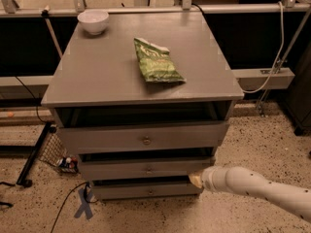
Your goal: Close middle drawer
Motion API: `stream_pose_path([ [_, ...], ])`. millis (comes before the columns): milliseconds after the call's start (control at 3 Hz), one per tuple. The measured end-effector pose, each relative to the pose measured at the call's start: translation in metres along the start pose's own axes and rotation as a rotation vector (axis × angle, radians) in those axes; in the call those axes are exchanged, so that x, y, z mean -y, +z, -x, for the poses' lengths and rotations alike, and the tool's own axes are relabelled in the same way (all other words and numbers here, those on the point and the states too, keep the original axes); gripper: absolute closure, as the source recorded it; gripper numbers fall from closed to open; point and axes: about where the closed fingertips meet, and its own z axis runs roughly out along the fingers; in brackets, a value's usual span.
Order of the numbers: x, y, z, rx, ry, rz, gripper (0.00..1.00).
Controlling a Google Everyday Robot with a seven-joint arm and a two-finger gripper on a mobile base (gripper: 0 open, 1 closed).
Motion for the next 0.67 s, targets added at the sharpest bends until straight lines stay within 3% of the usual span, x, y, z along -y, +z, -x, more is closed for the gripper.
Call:
stream_pose_path([
  [667, 0.014, -0.024, -0.052, -0.125, 0.130, -0.054, 1.00],
])
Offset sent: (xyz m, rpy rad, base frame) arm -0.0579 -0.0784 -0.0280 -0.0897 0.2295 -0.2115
